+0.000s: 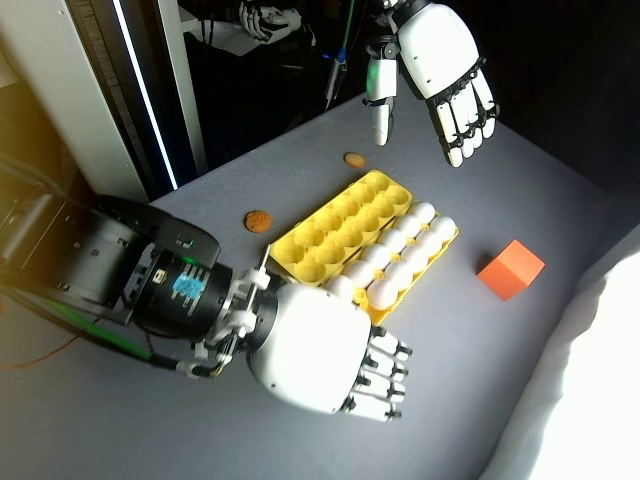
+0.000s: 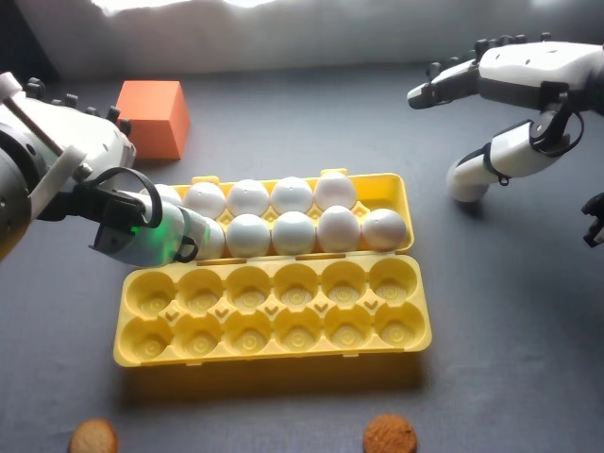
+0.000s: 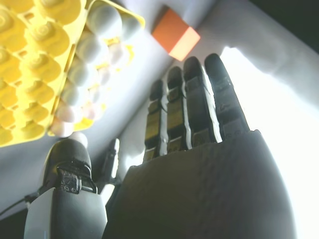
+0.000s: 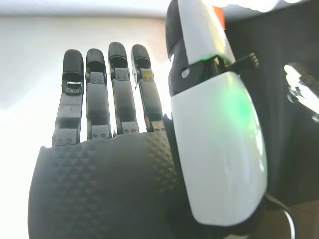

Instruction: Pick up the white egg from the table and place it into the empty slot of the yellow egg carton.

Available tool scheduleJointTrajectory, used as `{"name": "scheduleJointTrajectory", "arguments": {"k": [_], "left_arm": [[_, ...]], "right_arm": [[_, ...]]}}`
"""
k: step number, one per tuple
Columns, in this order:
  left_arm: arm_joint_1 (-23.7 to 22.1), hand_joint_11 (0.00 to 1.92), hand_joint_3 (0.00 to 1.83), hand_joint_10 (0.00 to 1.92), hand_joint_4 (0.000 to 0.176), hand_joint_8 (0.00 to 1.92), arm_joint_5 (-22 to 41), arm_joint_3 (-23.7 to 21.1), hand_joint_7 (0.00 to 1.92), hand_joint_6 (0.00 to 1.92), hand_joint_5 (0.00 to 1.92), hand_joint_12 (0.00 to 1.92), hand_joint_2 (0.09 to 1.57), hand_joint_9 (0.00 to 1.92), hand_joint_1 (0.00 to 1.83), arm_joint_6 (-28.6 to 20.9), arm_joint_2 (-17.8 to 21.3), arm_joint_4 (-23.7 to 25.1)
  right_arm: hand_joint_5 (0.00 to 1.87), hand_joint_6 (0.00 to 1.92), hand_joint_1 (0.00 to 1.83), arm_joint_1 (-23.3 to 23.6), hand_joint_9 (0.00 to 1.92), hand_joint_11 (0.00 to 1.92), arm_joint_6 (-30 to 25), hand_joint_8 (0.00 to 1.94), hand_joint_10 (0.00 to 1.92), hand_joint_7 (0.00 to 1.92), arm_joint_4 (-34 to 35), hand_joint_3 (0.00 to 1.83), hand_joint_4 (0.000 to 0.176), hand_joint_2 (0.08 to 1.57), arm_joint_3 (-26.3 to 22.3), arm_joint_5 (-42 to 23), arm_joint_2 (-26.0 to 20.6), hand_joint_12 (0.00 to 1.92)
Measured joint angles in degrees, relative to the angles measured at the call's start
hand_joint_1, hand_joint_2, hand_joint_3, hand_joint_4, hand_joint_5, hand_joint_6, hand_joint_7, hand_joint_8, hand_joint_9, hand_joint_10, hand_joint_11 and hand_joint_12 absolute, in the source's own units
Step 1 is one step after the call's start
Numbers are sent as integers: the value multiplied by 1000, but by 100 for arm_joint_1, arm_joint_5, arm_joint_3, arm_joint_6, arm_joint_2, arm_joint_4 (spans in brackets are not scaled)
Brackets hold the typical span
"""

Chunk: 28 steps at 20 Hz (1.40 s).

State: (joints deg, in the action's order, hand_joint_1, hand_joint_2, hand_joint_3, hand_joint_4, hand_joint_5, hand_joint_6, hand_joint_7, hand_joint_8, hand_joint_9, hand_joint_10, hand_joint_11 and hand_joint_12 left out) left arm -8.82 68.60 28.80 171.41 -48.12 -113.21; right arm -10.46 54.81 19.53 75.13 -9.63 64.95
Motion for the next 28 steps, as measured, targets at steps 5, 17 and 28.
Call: {"name": "scheduleJointTrajectory", "arguments": {"k": [5,17,28], "left_arm": [[2,0,1,3,0,2,9,0,222,2,188,401,1177,209,0,0,0,-2],[0,0,1,4,0,4,7,0,271,0,223,456,1174,259,0,0,0,-2],[0,0,0,3,0,2,4,0,287,1,248,510,1183,278,0,0,0,-17]], "right_arm": [[315,0,1044,-243,212,0,297,0,6,289,17,3,0,1102,168,4,131,538],[366,12,1097,-529,297,0,304,13,31,378,212,0,0,1097,645,-26,431,756],[477,28,1106,-605,425,0,293,37,111,535,214,3,0,1115,680,-33,431,1126]]}}
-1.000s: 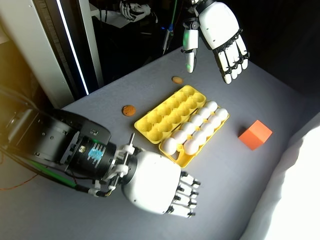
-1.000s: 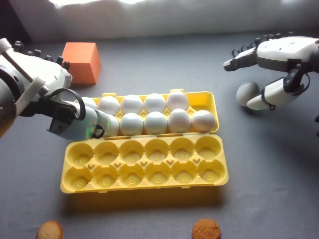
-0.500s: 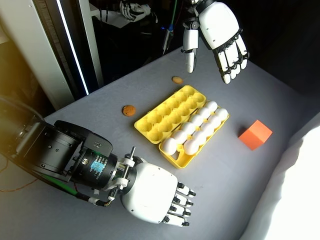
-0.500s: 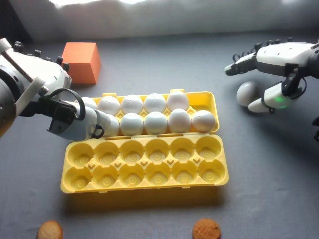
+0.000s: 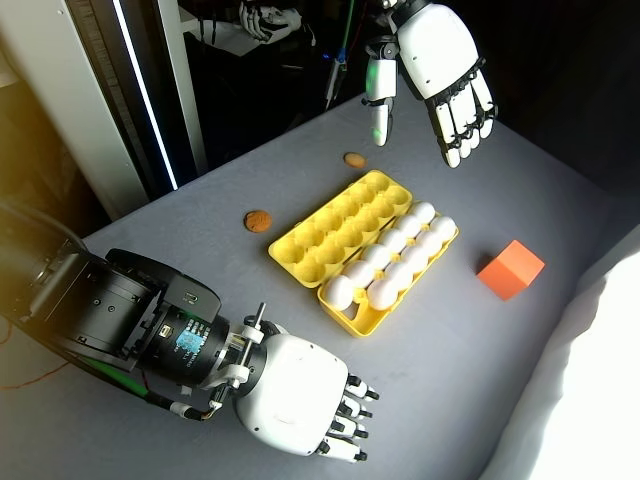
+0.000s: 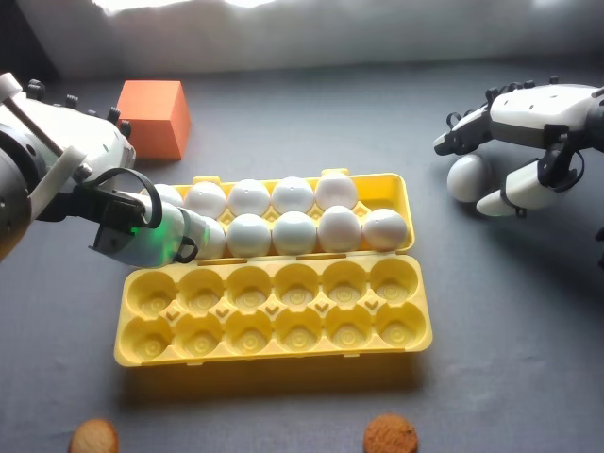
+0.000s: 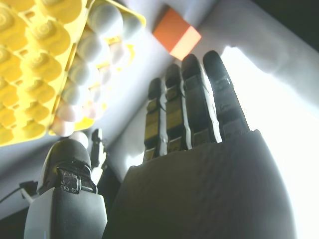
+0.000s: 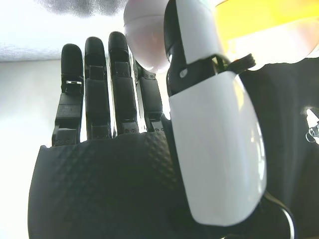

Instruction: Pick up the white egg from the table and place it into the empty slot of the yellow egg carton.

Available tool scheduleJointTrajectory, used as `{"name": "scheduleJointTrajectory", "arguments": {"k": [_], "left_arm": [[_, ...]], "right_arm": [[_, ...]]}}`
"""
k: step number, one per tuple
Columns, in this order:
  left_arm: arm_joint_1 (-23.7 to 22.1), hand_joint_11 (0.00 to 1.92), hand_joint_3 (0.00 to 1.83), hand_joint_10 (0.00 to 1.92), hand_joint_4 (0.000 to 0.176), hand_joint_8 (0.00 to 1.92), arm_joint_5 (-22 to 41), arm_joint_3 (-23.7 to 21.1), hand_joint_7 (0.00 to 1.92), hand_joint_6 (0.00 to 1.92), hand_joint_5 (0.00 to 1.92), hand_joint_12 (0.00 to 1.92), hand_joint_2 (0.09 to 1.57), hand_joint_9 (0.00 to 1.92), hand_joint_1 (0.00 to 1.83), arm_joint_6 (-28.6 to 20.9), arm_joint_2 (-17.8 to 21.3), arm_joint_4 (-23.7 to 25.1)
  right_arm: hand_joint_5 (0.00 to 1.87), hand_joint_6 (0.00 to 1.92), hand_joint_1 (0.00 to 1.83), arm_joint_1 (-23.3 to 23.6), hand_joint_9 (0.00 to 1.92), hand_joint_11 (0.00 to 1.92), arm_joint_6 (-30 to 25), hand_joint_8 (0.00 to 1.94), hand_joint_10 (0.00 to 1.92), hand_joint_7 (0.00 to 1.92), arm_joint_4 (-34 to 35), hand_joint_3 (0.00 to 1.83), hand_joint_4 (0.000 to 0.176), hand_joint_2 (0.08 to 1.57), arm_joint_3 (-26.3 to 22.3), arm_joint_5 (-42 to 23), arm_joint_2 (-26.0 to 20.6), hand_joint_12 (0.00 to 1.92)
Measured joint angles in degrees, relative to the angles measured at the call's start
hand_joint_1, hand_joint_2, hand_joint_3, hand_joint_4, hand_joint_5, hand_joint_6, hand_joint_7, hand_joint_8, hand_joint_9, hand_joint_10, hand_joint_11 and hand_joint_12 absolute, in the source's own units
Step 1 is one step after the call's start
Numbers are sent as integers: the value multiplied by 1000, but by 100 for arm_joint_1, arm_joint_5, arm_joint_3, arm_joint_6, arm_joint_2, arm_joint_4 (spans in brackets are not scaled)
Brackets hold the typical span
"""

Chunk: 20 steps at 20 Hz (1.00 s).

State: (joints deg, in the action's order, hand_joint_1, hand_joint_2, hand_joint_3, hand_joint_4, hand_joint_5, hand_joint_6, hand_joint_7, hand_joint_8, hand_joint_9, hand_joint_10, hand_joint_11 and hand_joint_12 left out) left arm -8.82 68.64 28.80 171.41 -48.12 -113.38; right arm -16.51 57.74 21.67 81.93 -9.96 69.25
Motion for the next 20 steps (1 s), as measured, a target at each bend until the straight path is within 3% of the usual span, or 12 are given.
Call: {"name": "scheduleJointTrajectory", "arguments": {"k": [2,5,10,11,13,14,16,17,18,20], "left_arm": [[0,2,0,9,0,8,2,0,306,2,247,523,1179,298,0,0,0,0],[0,7,2,9,0,9,2,0,315,8,263,526,1186,305,0,0,0,-4],[0,19,3,11,0,12,4,0,334,12,286,541,1192,318,0,0,0,-4],[0,18,2,11,0,11,4,0,335,11,285,543,1192,322,0,0,0,-2],[0,3,3,2,0,1,4,0,316,4,275,542,1195,300,0,0,0,-7],[0,0,4,1,0,1,4,0,306,0,262,540,1199,292,0,0,0,-7],[0,0,5,1,0,3,4,0,310,2,265,540,1202,293,0,0,0,-7],[0,26,3,12,0,12,9,0,339,11,292,554,1201,325,0,0,0,-9],[0,26,3,12,0,12,4,0,339,11,292,554,1201,325,0,0,0,-7],[0,2,6,3,0,2,4,0,320,3,279,549,1209,306,0,0,0,-11]], "right_arm": [[525,27,1111,0,409,0,-2,38,254,585,0,0,0,1113,-2,-2,0,1199],[550,17,1142,-15,253,0,-4,40,711,619,0,0,0,1108,-2,-4,7,1289],[667,60,1177,-20,314,0,-4,127,902,730,0,0,0,1081,0,-7,13,1441],[680,68,1161,-20,312,0,-4,183,954,721,0,2,0,1104,0,-7,13,1466],[743,130,1163,-26,364,0,-7,534,1019,685,2,2,0,1145,0,-39,13,1534],[650,1329,1148,-44,425,0,-7,1387,1153,775,0,0,0,1268,0,-70,13,1682],[698,1309,1156,-59,477,0,-9,1385,1185,793,13,0,0,1247,0,-87,17,1688],[787,1232,1175,-59,619,127,-7,1296,1168,846,4,0,3,1205,0,-87,17,1676],[787,1232,1175,-59,619,127,-7,1296,1168,846,4,0,3,1205,0,-87,17,1676],[832,1190,1179,-59,686,203,-7,1284,1152,843,4,0,14,1193,0,-90,17,1648]]}}
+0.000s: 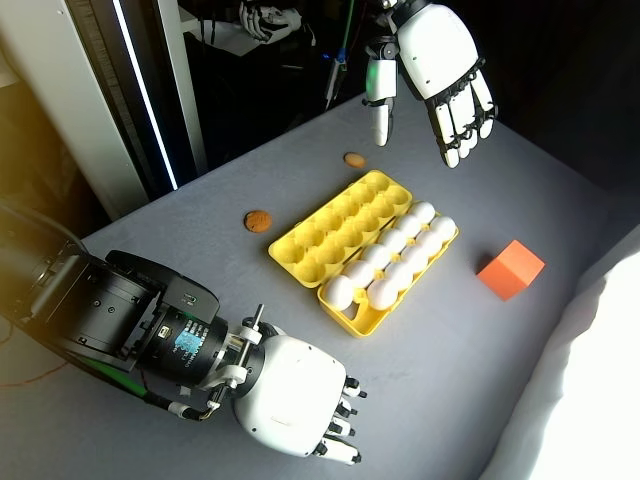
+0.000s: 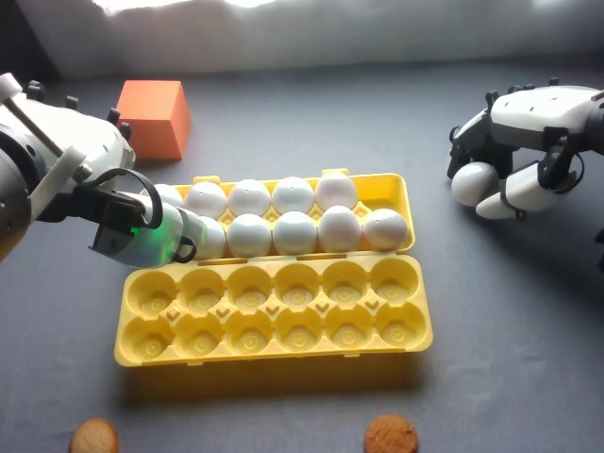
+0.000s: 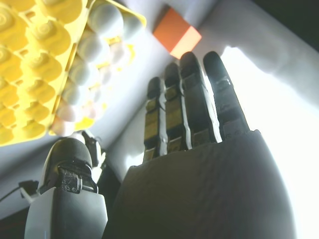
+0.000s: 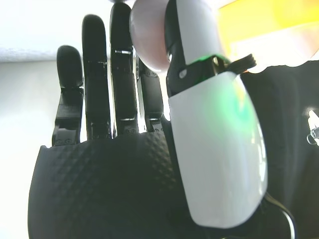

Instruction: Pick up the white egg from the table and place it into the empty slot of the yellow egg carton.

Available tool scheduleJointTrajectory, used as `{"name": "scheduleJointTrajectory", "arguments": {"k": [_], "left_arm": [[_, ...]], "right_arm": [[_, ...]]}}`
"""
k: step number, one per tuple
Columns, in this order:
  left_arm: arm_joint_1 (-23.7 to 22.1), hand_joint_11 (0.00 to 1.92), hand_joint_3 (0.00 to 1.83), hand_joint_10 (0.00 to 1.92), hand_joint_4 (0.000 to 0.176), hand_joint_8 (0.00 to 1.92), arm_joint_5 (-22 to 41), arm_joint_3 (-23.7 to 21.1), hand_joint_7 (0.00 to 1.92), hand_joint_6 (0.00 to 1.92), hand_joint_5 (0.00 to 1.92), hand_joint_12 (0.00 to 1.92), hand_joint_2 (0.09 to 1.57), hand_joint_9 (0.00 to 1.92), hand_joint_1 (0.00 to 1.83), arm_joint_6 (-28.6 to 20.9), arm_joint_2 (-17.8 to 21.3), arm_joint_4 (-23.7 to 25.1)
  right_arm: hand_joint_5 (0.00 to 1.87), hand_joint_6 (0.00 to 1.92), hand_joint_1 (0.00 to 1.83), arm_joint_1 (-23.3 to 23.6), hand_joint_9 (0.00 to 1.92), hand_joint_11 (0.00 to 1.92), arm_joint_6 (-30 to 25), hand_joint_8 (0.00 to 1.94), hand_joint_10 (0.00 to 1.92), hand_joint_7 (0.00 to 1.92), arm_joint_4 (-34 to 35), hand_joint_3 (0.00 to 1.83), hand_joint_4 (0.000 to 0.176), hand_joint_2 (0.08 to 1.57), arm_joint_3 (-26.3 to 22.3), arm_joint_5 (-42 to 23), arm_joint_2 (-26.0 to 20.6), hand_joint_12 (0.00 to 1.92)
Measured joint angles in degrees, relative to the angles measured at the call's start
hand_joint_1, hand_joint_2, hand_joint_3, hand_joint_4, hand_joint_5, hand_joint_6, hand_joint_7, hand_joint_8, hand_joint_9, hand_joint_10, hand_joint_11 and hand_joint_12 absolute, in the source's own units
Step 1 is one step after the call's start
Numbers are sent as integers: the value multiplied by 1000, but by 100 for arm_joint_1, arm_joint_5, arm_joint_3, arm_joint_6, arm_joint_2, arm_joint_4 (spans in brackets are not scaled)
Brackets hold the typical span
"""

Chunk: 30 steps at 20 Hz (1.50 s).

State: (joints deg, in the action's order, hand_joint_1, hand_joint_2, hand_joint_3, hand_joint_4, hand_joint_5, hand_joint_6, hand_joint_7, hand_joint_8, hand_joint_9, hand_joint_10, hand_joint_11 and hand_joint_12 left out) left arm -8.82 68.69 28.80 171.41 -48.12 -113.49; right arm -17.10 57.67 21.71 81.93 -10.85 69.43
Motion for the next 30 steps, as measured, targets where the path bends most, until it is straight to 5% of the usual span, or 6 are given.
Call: {"name": "scheduleJointTrajectory", "arguments": {"k": [3,8,11,18,30], "left_arm": [[0,28,8,14,0,14,0,0,344,11,300,566,1221,329,0,0,0,-9],[0,39,0,8,0,3,-4,0,380,3,330,575,1215,367,0,0,0,-9],[0,12,1,2,0,4,13,0,338,3,298,578,1220,324,0,0,0,-13],[0,5,1,6,0,4,15,0,340,2,278,577,1220,335,0,0,0,-13],[0,29,1,4,0,5,13,0,372,7,325,607,1223,355,0,0,0,-9]], "right_arm": [[823,1223,1173,0,701,270,0,1282,1118,833,0,0,20,1199,0,-2,0,1574],[830,1168,1184,269,709,258,-13,1298,1136,853,-2,0,0,1191,-2,28,-20,1599],[847,1186,1179,553,685,239,-33,1281,1108,832,-101,2,18,1190,0,39,-55,1590],[837,1226,1172,1174,672,288,-227,1307,1151,800,-168,0,20,1203,-57,933,-59,1591],[861,1179,1184,1169,727,294,-63,1231,1100,857,-286,0,23,1182,-579,1093,107,1570]]}}
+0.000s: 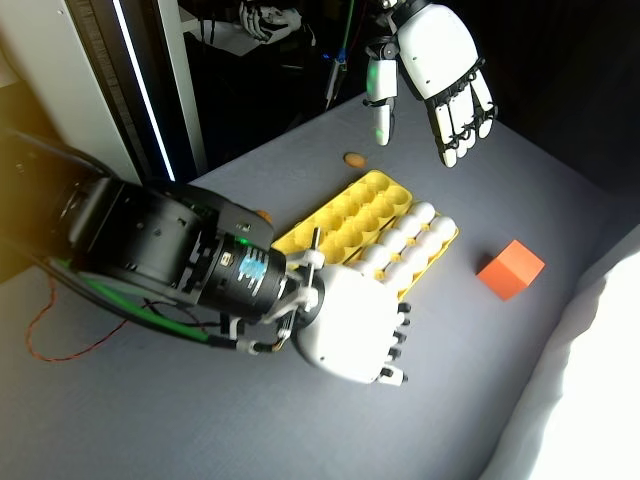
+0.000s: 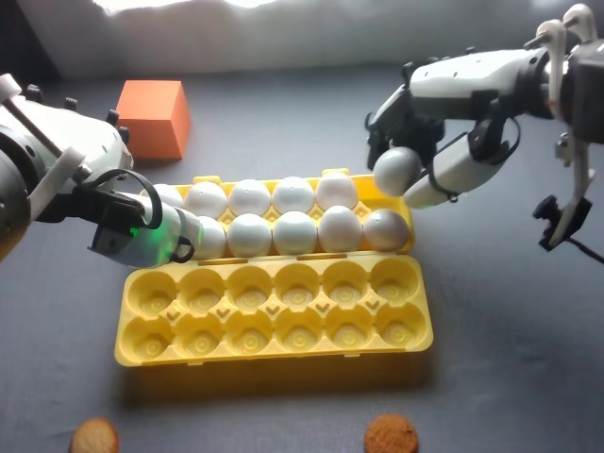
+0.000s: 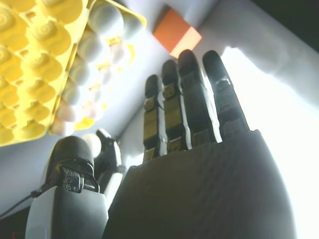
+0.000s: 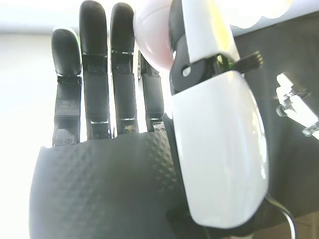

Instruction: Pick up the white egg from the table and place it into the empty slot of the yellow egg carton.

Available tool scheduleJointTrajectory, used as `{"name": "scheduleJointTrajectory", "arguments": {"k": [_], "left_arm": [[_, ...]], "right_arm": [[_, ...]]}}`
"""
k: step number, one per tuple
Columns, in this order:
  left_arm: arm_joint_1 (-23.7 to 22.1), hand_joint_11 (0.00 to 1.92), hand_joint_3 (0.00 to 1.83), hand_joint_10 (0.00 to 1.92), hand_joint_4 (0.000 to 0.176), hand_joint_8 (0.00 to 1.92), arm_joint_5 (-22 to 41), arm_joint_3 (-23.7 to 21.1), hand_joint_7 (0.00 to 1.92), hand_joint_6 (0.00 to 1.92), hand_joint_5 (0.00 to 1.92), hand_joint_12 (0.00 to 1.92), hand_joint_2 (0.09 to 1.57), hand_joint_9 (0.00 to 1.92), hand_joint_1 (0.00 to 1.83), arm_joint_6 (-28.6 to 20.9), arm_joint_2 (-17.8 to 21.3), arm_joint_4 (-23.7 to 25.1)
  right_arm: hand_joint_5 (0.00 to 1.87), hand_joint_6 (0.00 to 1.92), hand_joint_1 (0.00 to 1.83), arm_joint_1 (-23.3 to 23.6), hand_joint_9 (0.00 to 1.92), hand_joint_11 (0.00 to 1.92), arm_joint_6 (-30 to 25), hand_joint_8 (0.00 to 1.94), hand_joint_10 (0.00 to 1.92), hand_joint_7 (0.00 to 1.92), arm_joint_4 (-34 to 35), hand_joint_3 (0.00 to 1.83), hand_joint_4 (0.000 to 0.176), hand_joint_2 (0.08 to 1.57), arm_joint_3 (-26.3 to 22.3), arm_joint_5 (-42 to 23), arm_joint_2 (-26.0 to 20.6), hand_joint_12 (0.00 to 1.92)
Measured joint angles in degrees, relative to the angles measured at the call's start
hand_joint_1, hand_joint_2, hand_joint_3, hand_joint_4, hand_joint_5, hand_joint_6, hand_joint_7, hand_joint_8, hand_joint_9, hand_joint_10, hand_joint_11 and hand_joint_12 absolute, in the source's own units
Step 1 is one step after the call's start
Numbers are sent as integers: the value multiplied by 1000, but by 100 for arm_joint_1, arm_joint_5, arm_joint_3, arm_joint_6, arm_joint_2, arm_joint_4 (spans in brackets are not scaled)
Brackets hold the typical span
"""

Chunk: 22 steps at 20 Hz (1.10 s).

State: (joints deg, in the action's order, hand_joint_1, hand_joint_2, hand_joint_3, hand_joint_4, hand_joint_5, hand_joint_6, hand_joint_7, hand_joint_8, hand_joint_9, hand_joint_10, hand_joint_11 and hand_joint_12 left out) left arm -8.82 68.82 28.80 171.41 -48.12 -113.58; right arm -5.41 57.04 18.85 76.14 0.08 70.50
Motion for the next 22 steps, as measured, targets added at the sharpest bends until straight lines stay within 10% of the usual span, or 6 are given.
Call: {"name": "scheduleJointTrajectory", "arguments": {"k": [6,15,17,19,22], "left_arm": [[0,0,0,0,0,0,-2,0,317,0,274,563,1221,301,0,0,0,0],[0,3,0,1,0,0,-7,0,335,0,299,603,1224,317,0,0,0,0],[0,11,0,6,0,4,-2,0,336,4,301,585,1223,319,0,0,0,-2],[0,31,1,18,0,13,0,0,365,9,320,597,1226,355,0,0,0,0],[0,10,0,6,0,7,-2,0,360,6,317,597,1224,337,0,0,0,0]], "right_arm": [[809,1249,1195,-129,651,243,-68,1311,1283,806,0,1,0,1208,-9,-273,83,1636],[755,1338,1136,-216,484,82,-83,1402,1196,718,0,3,27,1247,-9,-323,125,1708],[705,1385,1076,-221,399,22,-81,795,1095,593,0,1,0,1256,-9,-323,125,1639],[522,601,1056,-229,368,19,-81,471,847,582,-2,0,0,1164,-9,-341,127,1527],[588,316,1057,-240,431,40,-81,193,583,660,0,0,0,1138,-9,-341,127,1442]]}}
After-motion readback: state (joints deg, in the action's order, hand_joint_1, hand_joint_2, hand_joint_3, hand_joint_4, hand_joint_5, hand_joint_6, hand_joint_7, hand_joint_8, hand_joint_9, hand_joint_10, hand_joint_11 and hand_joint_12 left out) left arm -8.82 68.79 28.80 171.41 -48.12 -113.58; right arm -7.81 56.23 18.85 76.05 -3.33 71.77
